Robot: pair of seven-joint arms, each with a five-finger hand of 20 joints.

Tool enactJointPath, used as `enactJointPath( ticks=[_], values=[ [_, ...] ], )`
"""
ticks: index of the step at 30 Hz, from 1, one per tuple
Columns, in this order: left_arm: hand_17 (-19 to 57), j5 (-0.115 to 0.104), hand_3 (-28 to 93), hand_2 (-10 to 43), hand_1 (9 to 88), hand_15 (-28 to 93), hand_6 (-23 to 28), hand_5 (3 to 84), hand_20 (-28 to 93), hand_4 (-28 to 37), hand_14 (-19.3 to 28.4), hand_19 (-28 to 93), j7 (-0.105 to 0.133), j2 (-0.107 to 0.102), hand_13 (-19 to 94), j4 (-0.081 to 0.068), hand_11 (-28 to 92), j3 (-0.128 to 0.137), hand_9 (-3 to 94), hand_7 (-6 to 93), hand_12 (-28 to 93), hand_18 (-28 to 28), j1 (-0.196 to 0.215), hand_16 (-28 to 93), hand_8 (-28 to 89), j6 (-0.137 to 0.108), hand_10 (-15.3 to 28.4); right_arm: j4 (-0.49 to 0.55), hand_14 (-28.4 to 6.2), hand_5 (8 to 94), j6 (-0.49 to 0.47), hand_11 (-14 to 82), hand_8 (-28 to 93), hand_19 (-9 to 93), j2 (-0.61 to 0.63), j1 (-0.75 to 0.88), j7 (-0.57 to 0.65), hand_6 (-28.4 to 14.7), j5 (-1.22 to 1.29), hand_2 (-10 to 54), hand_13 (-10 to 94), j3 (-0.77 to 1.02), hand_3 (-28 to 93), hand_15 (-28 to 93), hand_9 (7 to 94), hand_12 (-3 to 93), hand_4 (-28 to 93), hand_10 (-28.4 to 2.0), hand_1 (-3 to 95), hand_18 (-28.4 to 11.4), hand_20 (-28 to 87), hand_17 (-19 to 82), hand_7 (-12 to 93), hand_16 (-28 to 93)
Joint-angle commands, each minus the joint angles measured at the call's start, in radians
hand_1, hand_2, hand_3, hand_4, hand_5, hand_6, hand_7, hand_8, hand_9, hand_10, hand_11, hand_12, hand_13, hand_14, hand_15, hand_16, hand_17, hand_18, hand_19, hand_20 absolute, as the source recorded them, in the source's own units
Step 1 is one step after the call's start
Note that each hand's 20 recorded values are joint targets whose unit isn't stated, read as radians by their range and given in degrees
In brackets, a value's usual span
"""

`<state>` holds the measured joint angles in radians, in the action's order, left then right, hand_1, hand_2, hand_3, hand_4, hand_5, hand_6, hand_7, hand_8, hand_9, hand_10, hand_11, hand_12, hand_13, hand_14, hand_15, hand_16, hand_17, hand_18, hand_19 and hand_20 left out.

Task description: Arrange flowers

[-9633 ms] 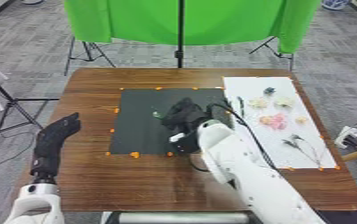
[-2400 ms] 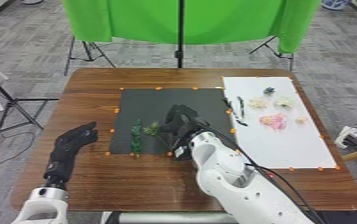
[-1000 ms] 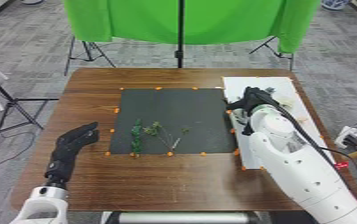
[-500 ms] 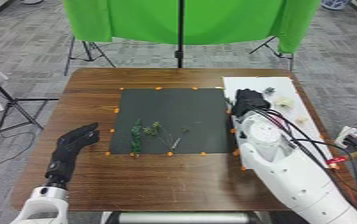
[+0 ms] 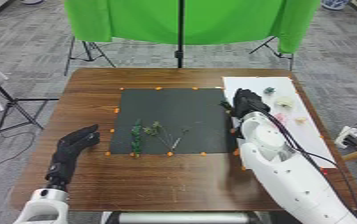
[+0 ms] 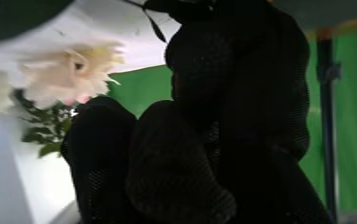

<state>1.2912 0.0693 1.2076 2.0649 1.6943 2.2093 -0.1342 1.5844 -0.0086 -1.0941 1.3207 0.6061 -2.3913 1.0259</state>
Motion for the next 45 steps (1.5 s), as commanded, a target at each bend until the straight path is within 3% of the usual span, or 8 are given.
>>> enactJointPath(
  ticks=[1,18,22,23,24,26,34,45],
  values=[
    [1.6,0.0,66,-4.4,29.5,33,5.1,44.9,22,-20.1,18.4,17,0.003,0.012,31,0.001,21,0.0,42.7,11.6,12,14.6,0.024,-2,-6,0.012,13.7,0.168,-1.8,81.5,0.096,50.9,25,93,-0.009,0.104,-0.006,-5.2,0.124,-9.5,94,0.043,-28,72,92.9,25.0,65,-9.8,85.8,-9.9,61,77,37,24],
    [1.6,0.0,66,-4.2,29.1,33,5.3,44.9,22,-20.1,18.4,17,0.014,0.012,31,0.004,21,0.005,42.8,11.0,12,14.6,0.035,-2,-6,0.008,13.7,0.223,-0.9,79.6,0.122,49.8,24,93,-0.057,0.174,0.004,-4.2,-0.008,-9.5,94,0.053,-27,70,91.9,25.1,63,-10.1,82.7,-8.4,59,76,38,25],
    [1.6,-0.003,66,-4.2,29.1,33,5.2,44.8,22,-20.1,18.5,17,0.011,0.01,31,0.002,21,0.004,42.7,11.2,12,14.6,0.029,-2,-6,0.004,13.7,0.251,-1.5,71.4,0.068,44.9,22,93,-0.028,0.154,0.031,-4.9,-0.052,-9.5,93,0.084,-28,64,82.9,28.9,56,-13.5,76.1,-8.2,61,73,33,34],
    [1.6,-0.001,66,-4.2,29.1,33,5.2,44.8,22,-20.1,18.5,17,0.009,0.01,31,0.002,21,0.002,42.7,11.2,12,14.6,0.028,-2,-6,0.005,13.7,0.26,-2.0,69.4,0.082,42.4,15,93,-0.018,0.162,0.028,-5.2,-0.059,-9.5,92,0.09,18,64,80.5,30.6,26,-14.5,57.7,-8.3,62,72,32,35],
    [1.6,-0.001,66,-4.2,29.1,33,5.1,44.8,22,-20.2,18.4,17,0.005,0.009,31,0.0,21,-0.001,42.7,11.3,12,14.6,0.026,-2,-6,0.008,13.7,0.269,-2.5,68.3,0.067,40.1,5,93,-0.014,0.167,0.029,-5.6,-0.076,-9.5,91,0.098,42,64,78.2,30.6,8,-15.3,47.7,-8.4,62,72,31,36],
    [1.6,0.001,66,-4.2,29.1,33,5.1,44.8,22,-20.1,18.4,17,0.002,0.009,31,0.0,21,-0.007,42.7,11.3,12,14.6,0.025,-2,-6,0.01,13.7,0.304,-3.9,65.5,-0.038,32.9,-5,93,-0.006,0.176,0.054,-7.0,-0.067,-9.5,88,0.115,63,66,71.3,29.4,-8,-17.6,36.0,-9.0,63,70,25,37],
    [1.6,0.012,66,-4.6,29.2,33,5.1,44.8,22,-20.0,18.5,17,-0.011,-0.001,31,-0.006,21,-0.015,42.7,11.3,12,14.6,0.007,-2,-6,0.025,13.7,0.306,-5.3,63.3,-0.224,18.9,-4,93,-0.004,0.178,0.09,-11.8,-0.019,-9.5,85,0.116,58,66,67.9,23.3,-10,-21.2,30.8,-8.5,59,68,8,35],
    [1.5,0.02,66,-4.9,29.5,33,5.0,44.6,22,-19.7,18.4,17,-0.027,-0.001,31,-0.008,21,-0.015,42.7,11.2,12,14.6,-0.005,-2,-6,0.028,13.6,0.217,-4.3,64.0,-0.226,16.7,-5,93,-0.022,0.157,0.111,-13.5,-0.067,-9.5,86,0.085,55,63,69.6,21.0,-12,-21.9,31.7,-6.4,52,69,7,34]
  ],
)
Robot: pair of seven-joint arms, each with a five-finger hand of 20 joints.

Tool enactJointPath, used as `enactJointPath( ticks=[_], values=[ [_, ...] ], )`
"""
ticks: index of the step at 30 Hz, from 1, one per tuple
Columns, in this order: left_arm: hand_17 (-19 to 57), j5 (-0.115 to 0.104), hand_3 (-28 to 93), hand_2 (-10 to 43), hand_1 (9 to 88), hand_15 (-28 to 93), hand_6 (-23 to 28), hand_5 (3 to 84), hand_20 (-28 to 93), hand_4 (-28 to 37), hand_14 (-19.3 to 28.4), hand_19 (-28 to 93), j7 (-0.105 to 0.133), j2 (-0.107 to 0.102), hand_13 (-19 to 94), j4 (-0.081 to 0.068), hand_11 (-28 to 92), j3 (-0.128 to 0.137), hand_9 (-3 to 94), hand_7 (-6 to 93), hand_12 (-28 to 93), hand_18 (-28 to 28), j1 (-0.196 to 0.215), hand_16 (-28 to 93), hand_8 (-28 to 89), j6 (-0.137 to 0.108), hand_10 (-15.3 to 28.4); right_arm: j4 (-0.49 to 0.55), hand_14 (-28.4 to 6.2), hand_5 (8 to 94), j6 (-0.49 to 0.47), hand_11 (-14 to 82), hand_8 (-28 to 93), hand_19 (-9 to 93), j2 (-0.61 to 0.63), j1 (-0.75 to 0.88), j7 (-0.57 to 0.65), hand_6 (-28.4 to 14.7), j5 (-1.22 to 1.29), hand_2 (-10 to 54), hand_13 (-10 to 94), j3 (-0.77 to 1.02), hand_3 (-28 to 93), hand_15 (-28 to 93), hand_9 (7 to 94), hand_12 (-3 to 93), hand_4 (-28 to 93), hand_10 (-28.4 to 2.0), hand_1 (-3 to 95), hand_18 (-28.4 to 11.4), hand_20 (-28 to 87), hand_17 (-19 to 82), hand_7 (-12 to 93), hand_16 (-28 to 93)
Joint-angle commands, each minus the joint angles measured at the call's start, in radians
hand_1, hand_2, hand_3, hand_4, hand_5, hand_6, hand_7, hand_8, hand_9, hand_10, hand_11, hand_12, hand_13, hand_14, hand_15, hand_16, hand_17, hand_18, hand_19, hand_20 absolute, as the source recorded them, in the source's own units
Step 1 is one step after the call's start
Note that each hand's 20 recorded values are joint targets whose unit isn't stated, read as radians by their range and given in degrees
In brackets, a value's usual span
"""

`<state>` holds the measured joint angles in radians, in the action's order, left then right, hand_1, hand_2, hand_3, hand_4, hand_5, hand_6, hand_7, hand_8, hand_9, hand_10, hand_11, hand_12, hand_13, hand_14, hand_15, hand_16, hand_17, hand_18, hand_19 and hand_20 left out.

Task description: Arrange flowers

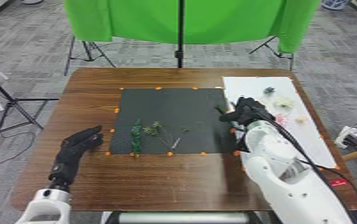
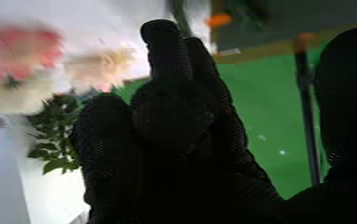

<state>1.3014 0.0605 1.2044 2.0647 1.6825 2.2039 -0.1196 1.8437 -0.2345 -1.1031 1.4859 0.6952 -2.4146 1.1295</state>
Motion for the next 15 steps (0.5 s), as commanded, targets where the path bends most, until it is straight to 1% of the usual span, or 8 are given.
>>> enactJointPath(
  ticks=[1,3,6,8,11,12,13,15],
  values=[
    [1.5,0.012,66,-5.0,29.5,33,5.0,44.6,22,-19.6,18.4,17,-0.021,0.002,31,-0.008,21,-0.003,42.7,11.3,12,14.6,-0.001,-2,-6,0.013,13.7,-0.053,-4.3,63.9,-0.005,16.7,-5,93,-0.015,-0.013,0.018,-13.6,-0.052,-9.5,86,-0.026,55,63,69.6,21.0,-12,-21.9,31.9,-6.3,52,69,7,35],
    [1.5,0.012,66,-5.1,29.6,33,5.1,44.7,22,-19.5,18.4,17,-0.02,0.003,31,-0.008,21,-0.003,42.7,11.1,12,14.7,0.002,-2,-6,0.014,13.7,-0.069,-4.0,63.7,-0.024,16.6,-5,93,-0.016,-0.027,0.024,-13.9,-0.049,-9.5,86,-0.046,54,63,69.7,20.9,-12,-21.9,32.3,-6.1,52,69,7,34],
    [1.5,0.016,66,-5.3,29.7,33,5.2,44.6,22,-19.3,18.4,17,-0.015,0.003,31,-0.008,21,-0.005,42.7,11.0,12,14.7,0.001,-2,-6,0.019,13.7,-0.104,-3.9,63.7,-0.012,16.7,-5,93,-0.016,-0.044,0.017,-13.9,-0.072,-9.5,87,-0.081,55,62,69.7,20.8,-12,-22.0,32.6,-5.8,51,69,7,35],
    [1.4,0.016,65,-5.4,29.9,33,5.1,44.6,22,-19.2,18.5,17,-0.012,0.003,31,-0.009,21,-0.005,42.6,11.1,12,14.7,0.0,-2,-6,0.02,13.6,-0.146,-3.9,63.6,0.074,16.8,-5,93,-0.012,-0.057,0.004,-13.9,-0.106,-9.5,87,-0.119,55,62,69.6,20.9,-13,-21.9,33.1,-5.9,51,69,7,35],
    [1.4,0.016,65,-5.4,30.1,33,5.1,44.7,22,-19.1,18.5,17,-0.012,0.003,31,-0.008,21,-0.005,42.6,11.2,12,14.8,-0.001,-2,-6,0.02,13.6,-0.194,-2.5,69.3,0.178,23.2,-5,93,-0.013,-0.059,-0.019,-11.5,-0.141,-9.5,89,-0.14,59,62,75.9,22.5,-14,-19.6,41.6,-4.7,50,71,11,35],
    [1.4,0.014,65,-5.5,30.2,33,5.1,44.7,22,-19.0,18.5,17,-0.011,0.004,31,-0.007,21,-0.004,42.6,11.2,12,14.8,0.002,-2,-6,0.018,13.6,-0.207,-2.2,72.4,0.195,25.3,0,93,-0.012,-0.058,-0.027,-10.0,-0.148,-9.5,90,-0.142,59,61,79.4,23.7,-14,-18.1,45.9,-4.4,50,72,14,35],
    [1.4,0.014,65,-5.5,30.2,33,5.2,44.7,22,-19.0,18.6,17,-0.012,0.004,31,-0.007,21,-0.002,42.6,11.2,12,14.8,0.005,-2,-6,0.016,13.6,-0.219,-1.9,75.6,0.21,25.5,11,93,-0.012,-0.057,-0.034,-8.7,-0.153,-9.5,91,-0.142,54,61,83.3,28.2,-13,-16.1,52.9,-4.1,50,73,15,35],
    [1.4,0.013,65,-5.5,30.2,33,5.2,44.7,22,-19.0,18.6,18,-0.012,0.004,31,-0.006,21,0.0,42.6,11.2,12,14.8,0.007,-2,-6,0.015,13.7,-0.238,-1.5,78.7,0.244,23.7,18,93,-0.008,-0.052,-0.042,-7.3,-0.156,-9.5,93,-0.141,47,60,86.6,33.4,-9,-14.3,59.9,-4.0,50,74,16,36]
  ],
)
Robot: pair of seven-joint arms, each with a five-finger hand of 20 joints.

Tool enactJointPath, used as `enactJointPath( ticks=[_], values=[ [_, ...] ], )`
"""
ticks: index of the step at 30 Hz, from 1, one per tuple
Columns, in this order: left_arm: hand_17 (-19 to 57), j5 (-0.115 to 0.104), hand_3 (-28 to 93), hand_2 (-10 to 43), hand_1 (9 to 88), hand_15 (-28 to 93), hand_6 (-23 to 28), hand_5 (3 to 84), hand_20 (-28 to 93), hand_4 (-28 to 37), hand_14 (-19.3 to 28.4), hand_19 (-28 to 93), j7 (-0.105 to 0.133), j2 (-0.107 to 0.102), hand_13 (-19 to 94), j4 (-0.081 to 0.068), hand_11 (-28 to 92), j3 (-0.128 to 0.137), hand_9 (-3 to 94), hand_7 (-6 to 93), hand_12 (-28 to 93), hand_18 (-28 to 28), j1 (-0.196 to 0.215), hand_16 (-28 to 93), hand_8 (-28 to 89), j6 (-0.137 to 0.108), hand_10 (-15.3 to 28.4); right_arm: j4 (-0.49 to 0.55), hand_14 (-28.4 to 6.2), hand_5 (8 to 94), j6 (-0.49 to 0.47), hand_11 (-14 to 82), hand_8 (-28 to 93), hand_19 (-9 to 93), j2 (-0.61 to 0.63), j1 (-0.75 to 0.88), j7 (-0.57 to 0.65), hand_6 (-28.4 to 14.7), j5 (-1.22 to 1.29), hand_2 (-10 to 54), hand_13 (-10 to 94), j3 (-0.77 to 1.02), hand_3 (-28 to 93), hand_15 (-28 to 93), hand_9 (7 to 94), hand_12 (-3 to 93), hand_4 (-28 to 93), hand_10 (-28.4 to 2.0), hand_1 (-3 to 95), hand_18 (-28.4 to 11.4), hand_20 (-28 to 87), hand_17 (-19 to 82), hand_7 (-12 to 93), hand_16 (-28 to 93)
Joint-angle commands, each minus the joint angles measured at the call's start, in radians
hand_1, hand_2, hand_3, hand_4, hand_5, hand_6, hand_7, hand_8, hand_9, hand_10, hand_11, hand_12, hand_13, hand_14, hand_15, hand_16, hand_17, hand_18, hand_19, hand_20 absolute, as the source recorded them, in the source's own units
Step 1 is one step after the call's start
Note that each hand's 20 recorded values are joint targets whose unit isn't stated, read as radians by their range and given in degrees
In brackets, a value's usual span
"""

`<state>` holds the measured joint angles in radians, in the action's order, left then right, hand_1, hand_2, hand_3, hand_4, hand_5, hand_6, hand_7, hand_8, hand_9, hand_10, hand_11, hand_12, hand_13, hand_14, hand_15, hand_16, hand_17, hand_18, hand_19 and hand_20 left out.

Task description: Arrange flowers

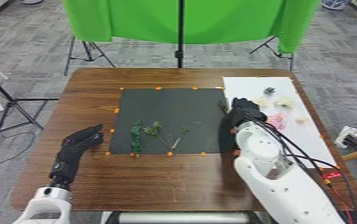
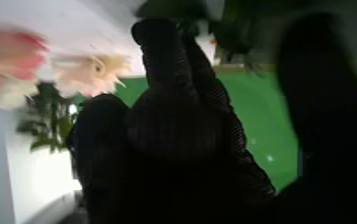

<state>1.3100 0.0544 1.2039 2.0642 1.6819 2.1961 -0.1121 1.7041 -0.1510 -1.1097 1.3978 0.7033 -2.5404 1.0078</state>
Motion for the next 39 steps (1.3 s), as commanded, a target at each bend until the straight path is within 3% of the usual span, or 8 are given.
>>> enactJointPath(
  ticks=[1,6,10,20,34,39],
  values=[
    [1.4,0.003,65,-5.5,30.2,33,5.2,44.7,22,-19.0,18.6,18,-0.003,0.005,31,-0.005,21,0.002,42.6,11.2,12,14.8,0.017,-2,-6,0.007,13.7,-0.104,-1.1,80.3,0.174,23.3,20,93,0.0,0.041,-0.056,-6.5,-0.032,-9.5,94,-0.015,47,60,88.8,36.2,-9,-13.1,62.8,-4.1,49,75,17,35],
    [1.3,-0.002,65,-5.5,30.2,33,5.2,44.7,22,-18.9,18.7,18,-0.006,0.009,31,-0.004,21,0.005,42.6,11.2,12,14.8,0.022,-2,-6,0.004,13.7,-0.078,-0.5,82.9,0.227,25.8,20,93,0.005,0.058,-0.069,-5.2,-0.015,-9.5,94,0.011,52,63,91.6,37.6,-10,-11.6,64.9,-4.0,48,77,19,31],
    [1.4,0.0,65,-5.4,30.0,33,5.3,44.7,22,-18.9,18.6,18,-0.011,0.008,31,-0.004,21,0.005,42.6,11.1,12,14.8,0.017,-2,-6,0.01,13.7,0.01,-0.4,83.5,0.264,27.7,19,93,0.01,0.073,-0.07,-4.9,0.004,-9.5,94,0.029,53,64,91.7,37.5,-10,-11.5,64.5,-4.1,47,77,20,29],
    [1.3,0.007,65,-5.5,29.9,33,5.2,44.7,22,-18.7,18.5,17,-0.012,0.004,31,0.001,21,0.009,42.5,11.0,12,14.8,0.02,-2,-6,0.02,13.7,0.221,0.0,83.8,0.183,30.5,19,93,0.033,0.116,-0.072,-4.9,0.124,-9.5,94,-0.003,55,64,91.4,37.1,-9,-11.9,63.1,-3.9,47,77,21,29],
    [1.2,0.01,65,-6.2,29.1,32,5.2,44.1,22,-18.7,18.6,17,-0.033,0.0,30,-0.006,20,0.013,41.8,10.5,12,14.8,0.006,-1,-6,0.063,13.6,0.23,0.1,83.1,0.111,30.4,19,93,0.024,0.187,-0.084,-4.8,0.149,-9.5,94,-0.027,54,62,90.5,36.7,-8,-12.4,60.7,-3.4,46,77,22,29],
    [1.1,0.013,66,-6.8,28.6,32,5.2,44.0,22,-18.6,18.5,17,-0.041,0.001,30,-0.003,20,0.018,41.5,10.4,12,14.8,0.004,-1,-6,0.074,13.6,0.237,0.0,82.1,0.096,35.0,19,93,0.027,0.188,-0.092,-5.3,0.176,-9.5,94,-0.018,42,61,88.6,28.5,-2,-14.0,58.9,-3.2,45,76,21,31]
  ],
)
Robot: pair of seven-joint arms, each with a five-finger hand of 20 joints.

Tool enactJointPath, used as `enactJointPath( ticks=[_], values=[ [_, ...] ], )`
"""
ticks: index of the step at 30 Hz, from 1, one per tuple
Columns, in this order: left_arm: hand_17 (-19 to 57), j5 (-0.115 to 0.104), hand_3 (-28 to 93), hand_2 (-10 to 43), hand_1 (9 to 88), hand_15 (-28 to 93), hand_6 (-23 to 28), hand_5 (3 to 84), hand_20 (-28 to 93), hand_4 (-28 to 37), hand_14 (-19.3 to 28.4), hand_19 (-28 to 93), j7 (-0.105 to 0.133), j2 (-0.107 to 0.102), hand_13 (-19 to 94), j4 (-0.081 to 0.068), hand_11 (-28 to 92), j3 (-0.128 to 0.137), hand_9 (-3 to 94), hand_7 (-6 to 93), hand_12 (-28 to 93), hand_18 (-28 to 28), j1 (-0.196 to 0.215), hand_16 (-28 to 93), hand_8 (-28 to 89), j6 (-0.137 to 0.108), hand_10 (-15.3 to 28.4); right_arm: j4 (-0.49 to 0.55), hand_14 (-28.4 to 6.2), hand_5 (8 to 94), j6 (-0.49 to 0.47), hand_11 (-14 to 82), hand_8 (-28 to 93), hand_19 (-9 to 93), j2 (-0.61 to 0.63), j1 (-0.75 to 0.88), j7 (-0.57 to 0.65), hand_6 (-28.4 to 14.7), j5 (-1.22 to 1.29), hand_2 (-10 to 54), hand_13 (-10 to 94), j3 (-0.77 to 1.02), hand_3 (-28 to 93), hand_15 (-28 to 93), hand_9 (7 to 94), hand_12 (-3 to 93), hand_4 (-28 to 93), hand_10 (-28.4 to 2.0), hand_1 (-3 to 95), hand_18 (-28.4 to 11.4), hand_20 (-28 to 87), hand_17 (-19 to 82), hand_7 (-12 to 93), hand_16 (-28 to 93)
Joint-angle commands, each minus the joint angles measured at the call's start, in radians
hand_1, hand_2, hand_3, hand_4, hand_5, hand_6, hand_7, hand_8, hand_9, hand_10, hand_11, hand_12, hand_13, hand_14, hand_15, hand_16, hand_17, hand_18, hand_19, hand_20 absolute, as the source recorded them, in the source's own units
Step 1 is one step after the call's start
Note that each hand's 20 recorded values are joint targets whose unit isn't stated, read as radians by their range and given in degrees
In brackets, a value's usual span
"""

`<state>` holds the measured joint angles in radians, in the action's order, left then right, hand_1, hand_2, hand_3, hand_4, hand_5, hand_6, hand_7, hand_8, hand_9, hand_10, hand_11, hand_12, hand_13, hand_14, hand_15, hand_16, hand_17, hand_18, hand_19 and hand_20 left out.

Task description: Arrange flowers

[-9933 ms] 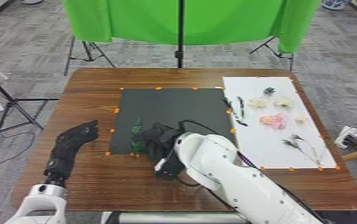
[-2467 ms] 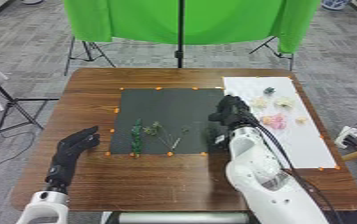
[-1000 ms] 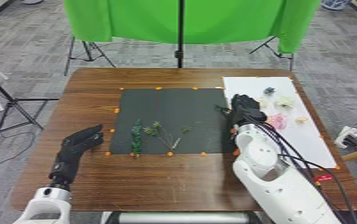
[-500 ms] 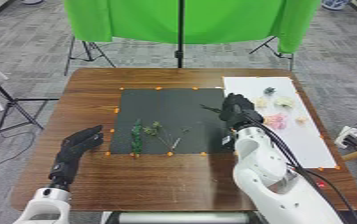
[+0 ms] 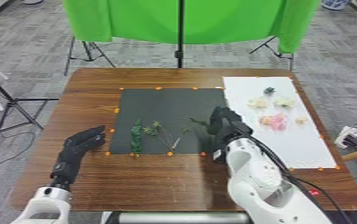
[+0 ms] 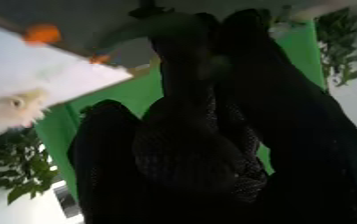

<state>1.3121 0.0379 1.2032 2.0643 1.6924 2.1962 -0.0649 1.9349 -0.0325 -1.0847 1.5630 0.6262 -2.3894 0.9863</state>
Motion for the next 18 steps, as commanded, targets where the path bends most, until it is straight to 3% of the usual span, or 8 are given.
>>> enactJointPath(
  ticks=[1,6,8,15,18],
  values=[
    [1.1,0.013,66,-6.9,28.6,32,5.2,44.0,22,-18.7,18.5,17,-0.028,0.003,30,-0.002,20,0.009,41.5,10.3,12,14.9,0.002,-1,-6,0.029,13.6,0.006,0.0,82.0,-0.019,35.7,18,93,0.001,0.022,-0.018,-5.4,0.034,-9.5,94,0.005,42,60,88.3,26.7,-2,-14.3,57.2,-3.2,45,76,21,31],
    [1.0,0.016,66,-7.8,28.1,31,5.2,43.4,22,-18.6,18.5,17,-0.041,0.006,29,0.0,20,0.011,41.1,9.6,12,14.9,-0.001,-1,-6,0.036,13.5,0.008,-0.3,81.3,-0.02,35.7,9,93,0.0,0.021,-0.029,-5.4,0.045,-9.5,94,0.007,59,60,88.0,25.9,-12,-14.5,44.6,-3.3,44,76,21,31],
    [0.9,0.016,66,-8.0,28.0,31,5.2,43.3,22,-18.6,18.5,17,-0.045,0.009,29,0.001,20,0.013,41.1,9.4,12,15.0,0.0,-1,-6,0.036,13.5,0.008,-0.5,81.1,-0.021,35.6,-5,93,0.0,0.019,-0.034,-5.3,0.043,-9.5,94,0.006,61,59,88.0,25.9,-15,-14.6,41.6,-3.4,44,76,23,31],
    [0.9,0.016,66,-8.4,28.1,30,5.2,43.3,22,-18.6,18.5,17,-0.054,0.012,29,0.004,19,0.013,40.9,9.1,13,15.0,0.0,0,-5,0.041,13.6,0.086,-0.8,80.9,0.041,35.6,-7,93,-0.008,0.069,-0.053,-5.4,0.099,-9.5,94,0.077,60,59,87.9,25.8,-16,-14.8,38.9,-3.6,44,76,23,31],
    [0.8,0.016,66,-8.2,28.1,30,5.2,43.3,22,-18.8,18.5,17,-0.05,0.018,29,0.005,19,0.015,40.9,9.1,13,15.0,0.002,0,-5,0.035,13.6,0.116,-1.6,80.9,0.045,35.8,-7,93,-0.011,0.105,-0.037,-5.5,0.103,-9.0,94,0.135,62,59,87.8,25.8,-13,-14.9,27.8,-4.6,45,75,23,32]
  ],
)
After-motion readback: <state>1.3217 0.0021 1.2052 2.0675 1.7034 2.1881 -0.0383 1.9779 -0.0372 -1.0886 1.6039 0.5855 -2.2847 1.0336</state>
